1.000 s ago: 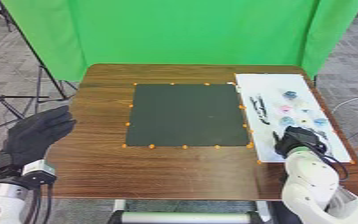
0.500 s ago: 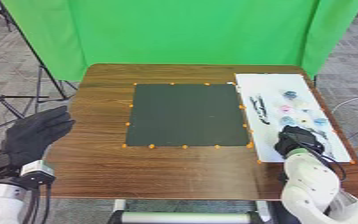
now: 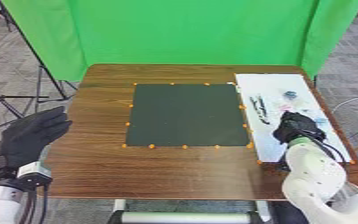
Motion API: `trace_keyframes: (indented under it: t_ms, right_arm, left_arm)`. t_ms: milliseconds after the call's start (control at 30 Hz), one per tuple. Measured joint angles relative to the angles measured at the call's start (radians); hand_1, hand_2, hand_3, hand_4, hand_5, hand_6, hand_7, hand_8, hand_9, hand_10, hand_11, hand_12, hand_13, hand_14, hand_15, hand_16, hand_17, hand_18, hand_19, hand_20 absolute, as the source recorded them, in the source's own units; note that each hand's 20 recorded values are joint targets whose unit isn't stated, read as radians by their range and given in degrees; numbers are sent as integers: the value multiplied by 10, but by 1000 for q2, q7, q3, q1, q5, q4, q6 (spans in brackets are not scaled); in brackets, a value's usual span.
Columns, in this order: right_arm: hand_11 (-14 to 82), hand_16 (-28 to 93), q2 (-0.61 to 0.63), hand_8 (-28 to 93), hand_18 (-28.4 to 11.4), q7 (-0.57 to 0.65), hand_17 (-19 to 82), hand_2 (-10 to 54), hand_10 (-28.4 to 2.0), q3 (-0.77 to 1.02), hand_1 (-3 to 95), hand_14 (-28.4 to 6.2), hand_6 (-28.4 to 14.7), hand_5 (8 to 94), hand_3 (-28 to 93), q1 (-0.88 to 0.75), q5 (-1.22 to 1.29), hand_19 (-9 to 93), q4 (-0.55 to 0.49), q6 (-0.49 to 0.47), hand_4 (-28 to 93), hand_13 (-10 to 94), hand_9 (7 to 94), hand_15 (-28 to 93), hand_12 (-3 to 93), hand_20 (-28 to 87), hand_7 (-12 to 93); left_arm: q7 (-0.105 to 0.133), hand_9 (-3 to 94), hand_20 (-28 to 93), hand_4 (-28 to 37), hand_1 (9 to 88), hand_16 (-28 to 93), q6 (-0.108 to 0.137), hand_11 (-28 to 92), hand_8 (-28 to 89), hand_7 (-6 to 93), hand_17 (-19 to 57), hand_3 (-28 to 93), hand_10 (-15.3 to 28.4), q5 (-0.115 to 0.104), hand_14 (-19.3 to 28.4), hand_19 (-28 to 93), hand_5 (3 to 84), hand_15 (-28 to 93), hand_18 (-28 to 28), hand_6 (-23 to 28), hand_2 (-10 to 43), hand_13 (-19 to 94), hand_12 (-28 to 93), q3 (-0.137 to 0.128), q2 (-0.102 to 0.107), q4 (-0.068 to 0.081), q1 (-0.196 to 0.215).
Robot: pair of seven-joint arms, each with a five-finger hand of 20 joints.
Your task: Arrange flowers
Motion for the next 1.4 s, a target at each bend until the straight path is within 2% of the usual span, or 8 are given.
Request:
trace_keyframes:
  t_ms: [367, 700, 933, 1167, 1400]
  right_arm:
    - [585, 269, 16, 264, -166, -18, 652, -70, -148, -11, 534, -97, -63, 810, 779, 79, -1, 932, -34, 16, -263, 833, 832, 754, 296, 530, 338]
    - [584, 271, 10, 268, -166, -31, 656, -73, -148, -103, 535, -98, -64, 813, 780, 185, -1, 932, -34, 20, -260, 835, 833, 754, 295, 533, 333]
    - [584, 272, -12, 269, -165, -47, 657, -75, -147, -190, 536, -98, -64, 815, 779, 293, -3, 932, -19, 19, -258, 837, 834, 754, 296, 534, 331]
    - [582, 273, -82, 271, -165, -84, 659, -77, -147, -291, 535, -99, -64, 817, 779, 406, -14, 932, 6, 11, -254, 837, 835, 753, 296, 534, 330]
    - [581, 276, -220, 273, -165, -149, 660, -83, -146, -403, 532, -100, -65, 817, 784, 517, -35, 932, 92, -22, -250, 837, 838, 753, 297, 535, 329]
  left_arm:
    - [0, 391, 97, -175, 271, -130, 2, 322, -98, 177, -96, 809, 219, -1, 282, 586, 480, 596, 238, 135, 45, 247, 97, -20, -1, -9, 23]
    - [2, 391, 97, -174, 271, -129, 10, 321, -98, 177, -96, 808, 218, -5, 282, 586, 479, 597, 238, 134, 45, 246, 98, -24, -1, -13, 27]
    - [12, 391, 98, -174, 271, -129, 14, 320, -98, 177, -96, 809, 219, -11, 282, 584, 478, 595, 237, 133, 44, 246, 98, -46, 1, -15, 45]
    - [0, 391, 98, -174, 271, -129, 14, 318, -98, 176, -95, 807, 218, -10, 282, 585, 478, 594, 237, 134, 45, 246, 97, -73, -6, -19, 59]
    - [-5, 386, 98, -174, 270, -130, 14, 314, -97, 172, -98, 809, 218, -9, 283, 586, 474, 593, 238, 133, 46, 243, 97, -81, -12, -20, 60]
